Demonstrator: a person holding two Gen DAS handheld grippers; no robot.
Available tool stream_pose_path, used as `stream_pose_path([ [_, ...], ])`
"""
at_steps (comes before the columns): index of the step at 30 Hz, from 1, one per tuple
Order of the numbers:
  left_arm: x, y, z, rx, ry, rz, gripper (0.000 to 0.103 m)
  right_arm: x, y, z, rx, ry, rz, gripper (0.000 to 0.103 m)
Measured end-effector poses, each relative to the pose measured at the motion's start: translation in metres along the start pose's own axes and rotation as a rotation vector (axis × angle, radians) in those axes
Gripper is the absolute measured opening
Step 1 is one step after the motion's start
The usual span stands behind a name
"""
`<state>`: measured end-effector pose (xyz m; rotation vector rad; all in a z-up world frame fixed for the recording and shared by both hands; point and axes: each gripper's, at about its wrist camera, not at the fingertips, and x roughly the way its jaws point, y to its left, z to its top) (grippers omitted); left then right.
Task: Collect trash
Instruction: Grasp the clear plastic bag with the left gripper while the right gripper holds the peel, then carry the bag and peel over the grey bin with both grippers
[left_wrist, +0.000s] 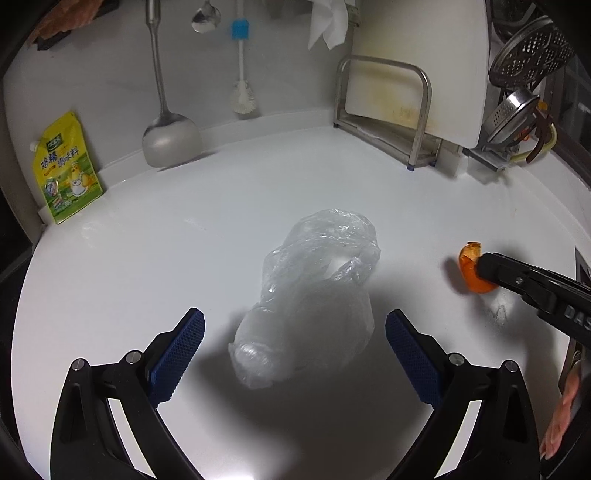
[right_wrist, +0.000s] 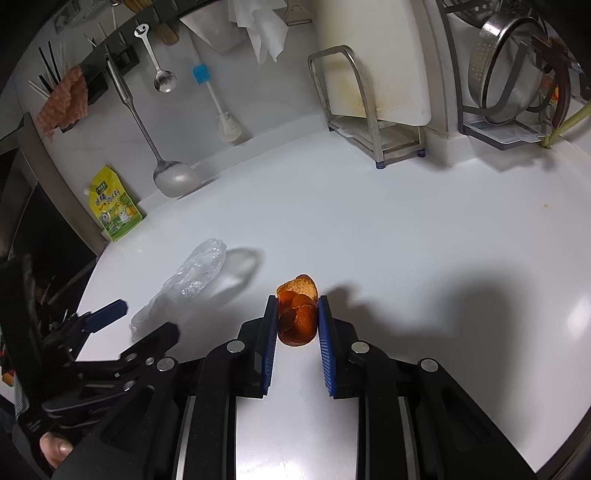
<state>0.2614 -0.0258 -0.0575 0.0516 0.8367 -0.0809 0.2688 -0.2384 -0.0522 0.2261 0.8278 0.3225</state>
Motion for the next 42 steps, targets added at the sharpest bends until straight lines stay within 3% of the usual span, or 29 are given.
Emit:
stream_pose_path([
  [2,0.004,-0.003,0.001,0.009,0.007,-0.004,0.089,-0.003,0.0,-0.001,0.002,-0.005,0.009,0.021],
  [4,0.009,-0.005,0.001,0.014,0.029,-0.02,0.065,-0.007,0.001,-0.004,0.004,-0.009,0.019,0.021],
  [5,0.011,-0.005,0.001,0.015,0.034,-0.022,0.064,-0.008,0.001,-0.005,0.004,-0.01,0.022,0.021],
  [7,0.009,-0.006,0.0,0.023,0.015,-0.027,0.044,-0.01,0.001,-0.006,0.006,-0.013,0.026,0.021],
  [10,0.003,-0.006,-0.002,0.019,0.005,-0.057,0.032,-0.014,0.003,-0.01,0.008,-0.017,0.028,0.021],
  [15,-0.013,-0.011,-0.01,0.037,-0.028,-0.06,0.028,-0.026,0.008,-0.022,0.003,-0.031,0.02,0.021],
  [22,-0.065,-0.015,-0.04,0.06,-0.102,-0.036,0.028,-0.056,0.019,-0.049,0.019,-0.058,0.013,0.021],
  [33,-0.154,-0.02,-0.106,0.099,-0.168,-0.067,0.028,-0.129,0.056,-0.135,0.049,-0.079,-0.02,0.021],
  [42,-0.199,-0.02,-0.172,0.097,-0.152,-0.095,0.028,-0.178,0.083,-0.212,0.089,-0.126,-0.063,0.021],
])
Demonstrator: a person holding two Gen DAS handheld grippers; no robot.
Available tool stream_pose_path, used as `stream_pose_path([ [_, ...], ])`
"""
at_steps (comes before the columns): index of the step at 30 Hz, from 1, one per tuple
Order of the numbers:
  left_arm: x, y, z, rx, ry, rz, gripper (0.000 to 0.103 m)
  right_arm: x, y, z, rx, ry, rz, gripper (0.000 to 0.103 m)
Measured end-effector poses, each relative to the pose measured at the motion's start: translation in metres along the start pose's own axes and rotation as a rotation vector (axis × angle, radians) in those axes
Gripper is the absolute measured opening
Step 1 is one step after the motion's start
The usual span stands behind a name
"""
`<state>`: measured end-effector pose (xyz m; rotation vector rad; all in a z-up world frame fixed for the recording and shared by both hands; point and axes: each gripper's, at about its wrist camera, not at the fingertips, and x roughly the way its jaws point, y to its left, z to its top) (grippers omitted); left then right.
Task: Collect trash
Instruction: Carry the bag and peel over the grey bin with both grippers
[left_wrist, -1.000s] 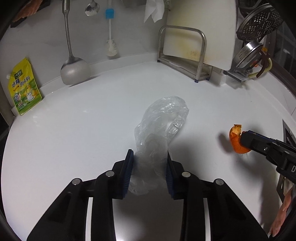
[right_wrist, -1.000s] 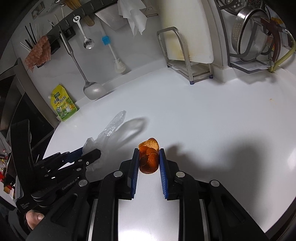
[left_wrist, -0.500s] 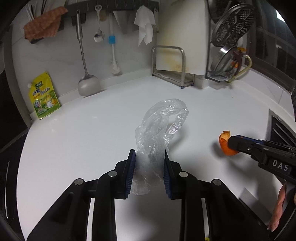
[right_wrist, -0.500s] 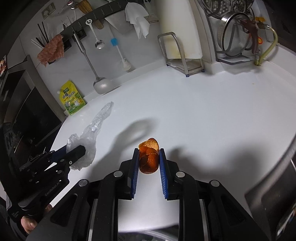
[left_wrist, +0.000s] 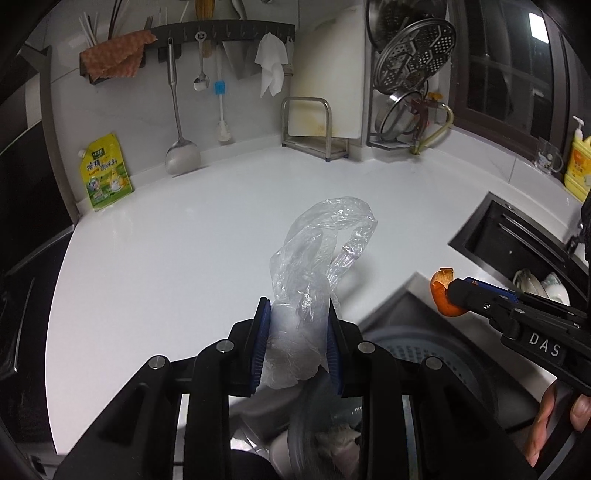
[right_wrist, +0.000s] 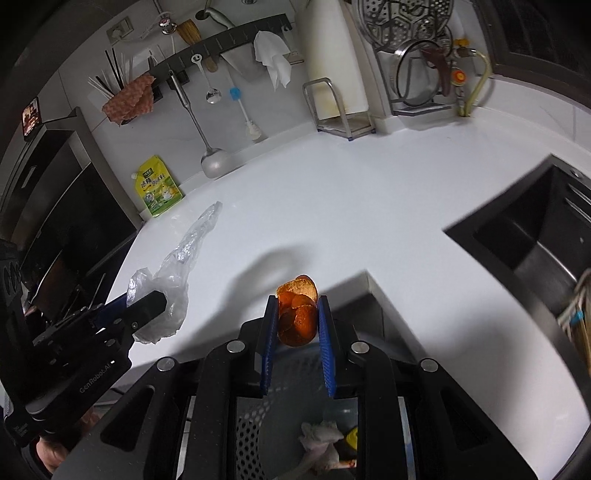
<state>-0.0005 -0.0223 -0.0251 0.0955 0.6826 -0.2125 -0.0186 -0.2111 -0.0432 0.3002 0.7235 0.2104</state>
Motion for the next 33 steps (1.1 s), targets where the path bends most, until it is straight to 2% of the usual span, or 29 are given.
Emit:
stream_pose_path([
  [8,-0.023,-0.007,-0.042,0.016,0.022,-0.001,0.028,-0.029,0.001,-0.055,0.038,-0.005,-0.035,0.021],
  [17,-0.037,-0.022,-0.07,0.028,0.028,-0.04,0.028,-0.047,-0.006,-0.093,0.072,-0.031,-0.065,0.021],
  [33,-0.026,-0.035,-0.102,0.044,0.095,-0.065,0.028,-0.058,-0.023,-0.122,0.125,-0.02,-0.089,0.021],
])
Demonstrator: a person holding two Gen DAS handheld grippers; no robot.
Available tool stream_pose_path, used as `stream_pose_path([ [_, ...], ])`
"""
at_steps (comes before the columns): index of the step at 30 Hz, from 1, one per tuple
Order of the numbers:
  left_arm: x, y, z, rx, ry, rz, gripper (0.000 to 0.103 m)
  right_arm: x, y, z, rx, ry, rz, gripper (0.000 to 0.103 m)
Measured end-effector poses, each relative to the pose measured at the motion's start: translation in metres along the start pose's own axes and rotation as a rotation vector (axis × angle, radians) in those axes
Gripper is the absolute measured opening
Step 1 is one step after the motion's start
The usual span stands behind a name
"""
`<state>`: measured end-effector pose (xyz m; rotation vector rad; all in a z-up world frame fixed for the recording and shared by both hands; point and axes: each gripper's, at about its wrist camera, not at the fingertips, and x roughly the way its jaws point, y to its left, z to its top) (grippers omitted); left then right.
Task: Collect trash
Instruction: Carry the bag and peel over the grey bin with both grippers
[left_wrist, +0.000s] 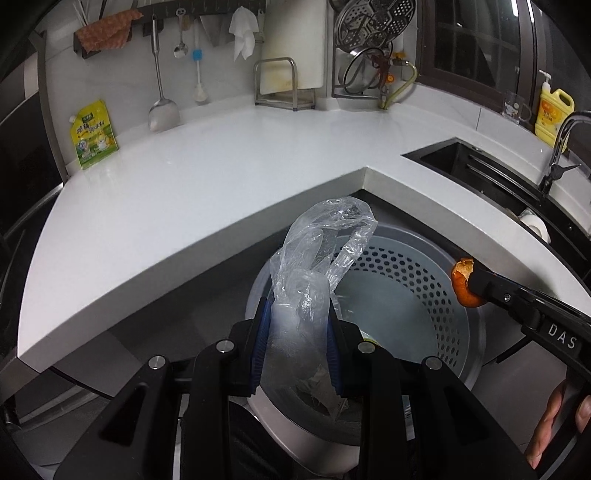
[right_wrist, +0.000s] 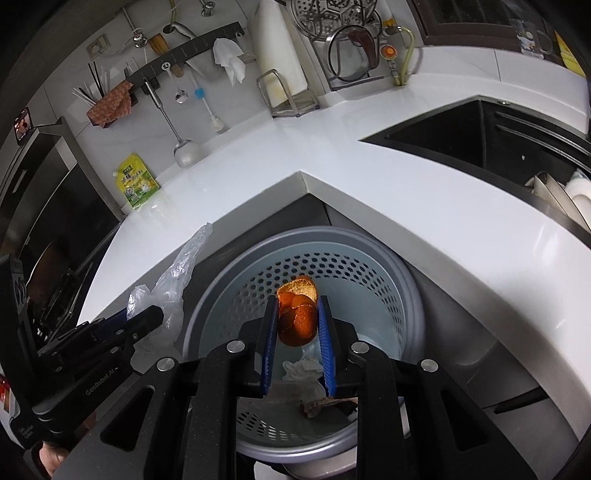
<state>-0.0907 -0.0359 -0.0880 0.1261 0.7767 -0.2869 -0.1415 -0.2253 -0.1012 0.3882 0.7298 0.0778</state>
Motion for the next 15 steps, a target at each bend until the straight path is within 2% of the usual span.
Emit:
stream_pose_path([
  [15,0.026,-0.009,-0.018,-0.004,0.102,-0.031,0.028,0.018,0.001,-0.015,-0.032,0.055,-0.022,0.021],
])
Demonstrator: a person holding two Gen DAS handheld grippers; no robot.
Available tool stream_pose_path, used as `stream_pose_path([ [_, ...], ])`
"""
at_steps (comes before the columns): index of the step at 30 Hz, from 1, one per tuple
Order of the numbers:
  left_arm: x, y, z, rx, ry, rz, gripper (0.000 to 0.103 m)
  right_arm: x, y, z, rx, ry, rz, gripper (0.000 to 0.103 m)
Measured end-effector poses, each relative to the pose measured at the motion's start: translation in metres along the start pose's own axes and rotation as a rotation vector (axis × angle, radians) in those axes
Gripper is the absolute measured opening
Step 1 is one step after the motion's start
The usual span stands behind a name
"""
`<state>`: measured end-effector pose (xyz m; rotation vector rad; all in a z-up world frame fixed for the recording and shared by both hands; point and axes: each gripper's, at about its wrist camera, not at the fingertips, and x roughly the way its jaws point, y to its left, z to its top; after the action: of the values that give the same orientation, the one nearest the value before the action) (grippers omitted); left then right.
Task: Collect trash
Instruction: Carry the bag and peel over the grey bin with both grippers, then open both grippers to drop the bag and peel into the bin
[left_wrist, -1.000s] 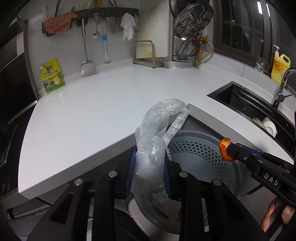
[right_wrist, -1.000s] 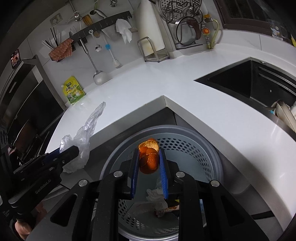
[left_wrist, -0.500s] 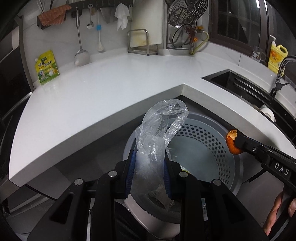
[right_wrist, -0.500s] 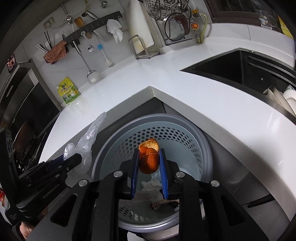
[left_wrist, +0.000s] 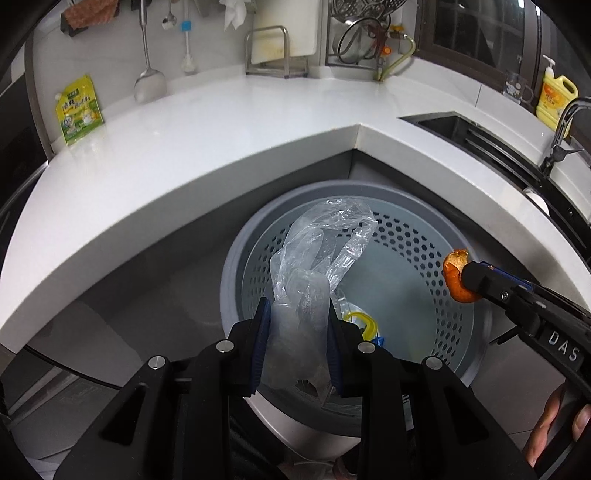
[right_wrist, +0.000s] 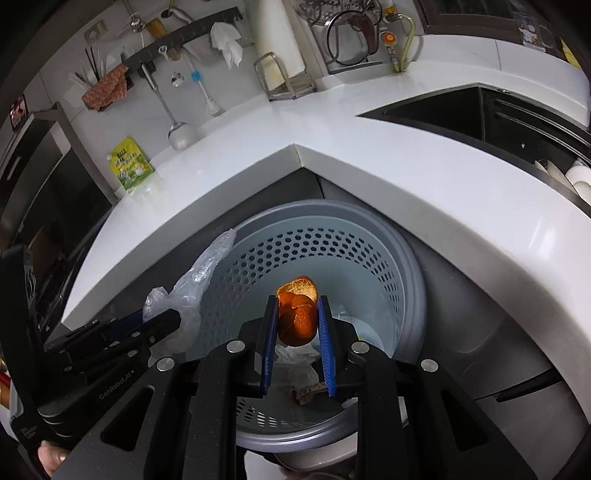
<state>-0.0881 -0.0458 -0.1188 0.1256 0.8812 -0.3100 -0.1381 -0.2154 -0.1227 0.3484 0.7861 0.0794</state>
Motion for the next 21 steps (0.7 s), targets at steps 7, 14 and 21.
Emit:
stream_pose_path([
  [7,0.007,0.003,-0.004,-0.015,0.028,-0.009,0.03,0.013,0.0,-0.004,-0.004,0.035,0.008,0.021],
  [14,0.008,0.004,-0.005,-0.017,0.028,-0.001,0.044,0.015,-0.003,-0.002,0.012,0.029,0.011,0.027],
  [21,0.003,0.009,-0.002,-0.036,0.003,0.024,0.07,0.008,-0.005,-0.001,0.021,0.001,-0.007,0.047],
])
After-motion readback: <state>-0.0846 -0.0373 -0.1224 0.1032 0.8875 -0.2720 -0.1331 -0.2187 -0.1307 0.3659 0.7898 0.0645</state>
